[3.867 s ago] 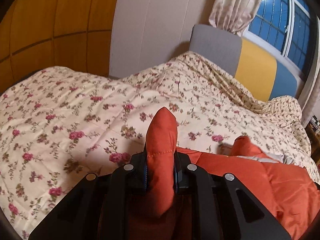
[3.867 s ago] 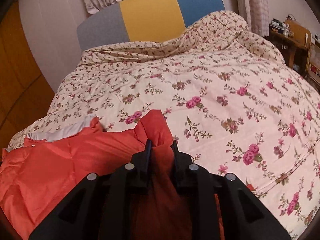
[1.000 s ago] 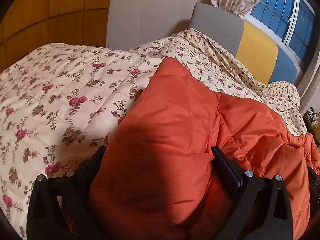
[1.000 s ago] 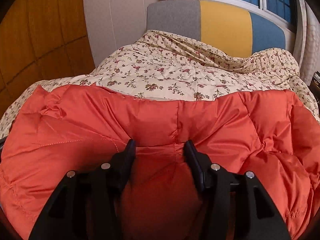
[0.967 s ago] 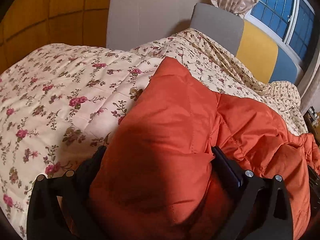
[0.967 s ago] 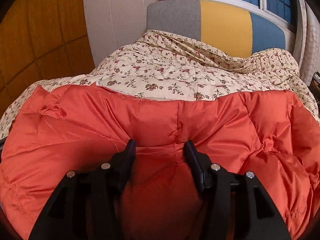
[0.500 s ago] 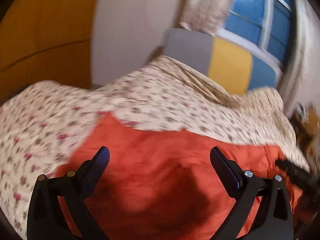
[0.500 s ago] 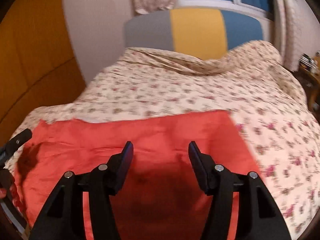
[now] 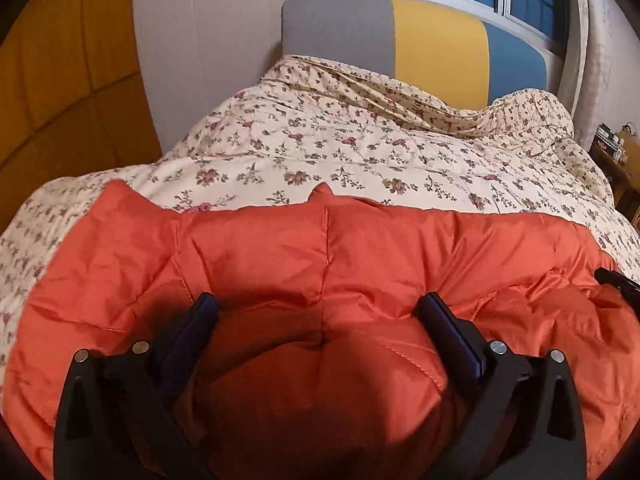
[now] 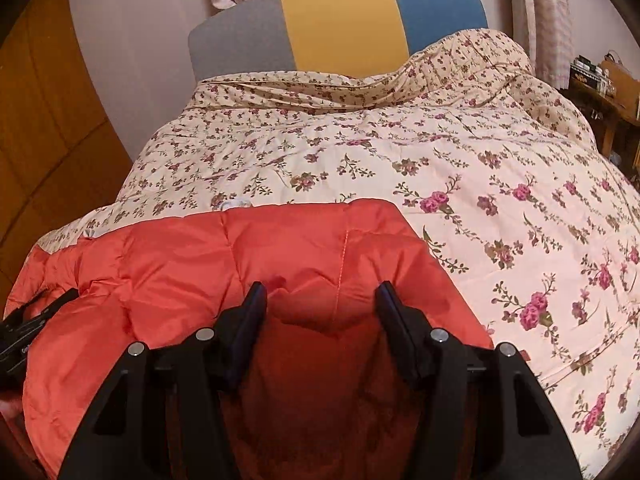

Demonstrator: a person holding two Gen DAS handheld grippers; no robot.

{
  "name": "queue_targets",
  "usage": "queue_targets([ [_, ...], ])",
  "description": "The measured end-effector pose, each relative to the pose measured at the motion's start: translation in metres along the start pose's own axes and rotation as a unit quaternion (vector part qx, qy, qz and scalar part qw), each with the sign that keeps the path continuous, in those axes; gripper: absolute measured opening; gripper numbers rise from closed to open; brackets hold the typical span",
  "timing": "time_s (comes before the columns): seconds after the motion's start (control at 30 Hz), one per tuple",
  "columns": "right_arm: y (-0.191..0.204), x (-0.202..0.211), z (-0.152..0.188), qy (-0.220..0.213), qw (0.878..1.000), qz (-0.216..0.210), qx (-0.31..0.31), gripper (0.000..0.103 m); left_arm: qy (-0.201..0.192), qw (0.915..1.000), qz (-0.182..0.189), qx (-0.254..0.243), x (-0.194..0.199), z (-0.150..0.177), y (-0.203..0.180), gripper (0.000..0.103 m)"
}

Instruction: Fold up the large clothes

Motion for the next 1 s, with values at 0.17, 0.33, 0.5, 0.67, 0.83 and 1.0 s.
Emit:
queue_targets([
  [0.17,-0.003,-0.005,0.003,-0.003,1.000,-0.005,-0.007,0.059,0.011,0.9997,0.020,0.009,-0.009,0.003,-0.002,0.100],
  [0.33,-0.005,-0.010,0.005,-0.007,1.000,-0.003,-0.010,0.059,0.025,0.9983,0.047,0.022,-0.017,0.004,-0.001,0.100],
  [0.5,-0.004,-0.014,0.006,-0.005,1.000,0.008,-0.004,0.059,0.030,0.9975,0.057,0.029,-0.018,0.006,-0.001,0.100],
  [0.67,-0.004,-0.014,0.006,-0.006,1.000,0.011,-0.001,0.059,0.029,0.9974,0.059,0.030,-0.018,0.007,0.000,0.100],
  [0.83,-0.003,-0.014,0.006,-0.007,1.000,0.018,0.004,0.059,0.028,0.9973,0.060,0.031,-0.018,0.007,0.000,0.100],
  [1.0,-0.004,-0.014,0.006,-0.008,1.000,0.016,0.003,0.060,0.026,0.9972,0.062,0.032,-0.017,0.006,0.000,0.100],
])
Point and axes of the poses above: each gripper's, at about its wrist camera, not at the fingertips, and x roughly against the way its jaws point, y to its left, z to its underside, the point moved 7 cm from there along -x, roughly the way its jaws point, and after that the axes turned 14 degrees about -z, right-handed, at the moved point
